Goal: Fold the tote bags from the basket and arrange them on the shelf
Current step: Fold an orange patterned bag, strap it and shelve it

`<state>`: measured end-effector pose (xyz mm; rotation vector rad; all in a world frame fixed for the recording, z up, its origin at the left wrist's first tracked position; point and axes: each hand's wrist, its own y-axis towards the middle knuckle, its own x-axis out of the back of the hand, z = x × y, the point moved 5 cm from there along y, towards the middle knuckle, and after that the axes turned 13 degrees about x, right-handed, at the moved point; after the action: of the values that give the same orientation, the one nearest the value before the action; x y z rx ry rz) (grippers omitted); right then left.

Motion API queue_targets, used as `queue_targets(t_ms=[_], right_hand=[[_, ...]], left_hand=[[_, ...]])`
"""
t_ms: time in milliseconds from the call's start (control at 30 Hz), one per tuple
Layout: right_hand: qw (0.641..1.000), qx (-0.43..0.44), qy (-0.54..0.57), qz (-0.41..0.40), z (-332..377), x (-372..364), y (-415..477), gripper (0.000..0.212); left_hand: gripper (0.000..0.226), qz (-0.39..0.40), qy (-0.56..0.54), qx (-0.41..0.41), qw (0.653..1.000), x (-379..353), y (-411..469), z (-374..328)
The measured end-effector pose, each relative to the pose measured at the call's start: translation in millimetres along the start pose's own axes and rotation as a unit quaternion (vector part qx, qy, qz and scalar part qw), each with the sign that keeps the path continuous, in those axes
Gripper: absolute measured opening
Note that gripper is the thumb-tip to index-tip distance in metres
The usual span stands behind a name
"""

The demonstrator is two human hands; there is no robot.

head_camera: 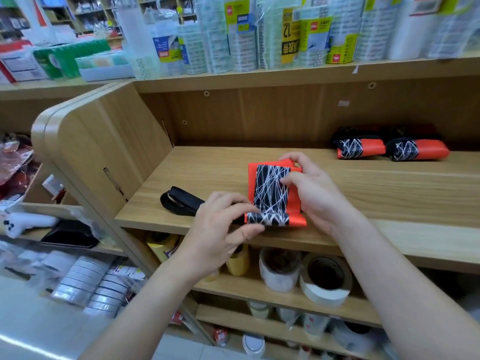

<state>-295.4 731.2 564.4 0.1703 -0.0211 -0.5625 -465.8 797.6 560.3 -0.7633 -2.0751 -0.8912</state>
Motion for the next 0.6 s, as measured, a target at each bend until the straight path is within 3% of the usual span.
queue_targets(t_ms=[167, 233, 300, 367, 433, 500, 600], right_hand=[[0.998, 0.021, 0.065, -0.009, 7.5, -8.5, -10.7, 0.021], [0.995, 0.023, 0.091, -0.01, 7.6, -9.4, -14.5, 0.045], [0.998, 0.046, 0.03, -0.028, 7.9, -11.3, -16.2, 0.052], [0.99, 0.084, -0.031, -0.106, 7.7, -11.2, -18.3, 0.035], [0.975, 0.113, -0.037, -0.185, 7.4, -9.7, -20.8, 0.024], [0.97, 0.13, -0.034, -0.203, 6.8, -10.8, -20.0, 0.02], [0.965, 0.15, -0.06, -0.206, 9.3, -9.0, -17.5, 0.016]], left_hand=[[0.06, -0.037, -0.099, 0.118, 0.987, -6.2, 16.4, -1.2], [0.057, -0.068, -0.094, 0.136, 0.984, -10.4, 18.3, -3.1], [0.054, -0.1, -0.086, 0.156, 0.979, -12.5, 18.6, -6.5], [0.05, -0.116, -0.106, 0.181, 0.971, -13.1, 19.2, -8.1], [0.055, -0.093, -0.12, 0.199, 0.968, -13.3, 21.1, -9.4], [0.055, -0.035, -0.103, 0.179, 0.978, -15.7, 21.5, -16.8], [0.032, 0.047, -0.119, 0.161, 0.979, -23.4, 18.6, -27.0]])
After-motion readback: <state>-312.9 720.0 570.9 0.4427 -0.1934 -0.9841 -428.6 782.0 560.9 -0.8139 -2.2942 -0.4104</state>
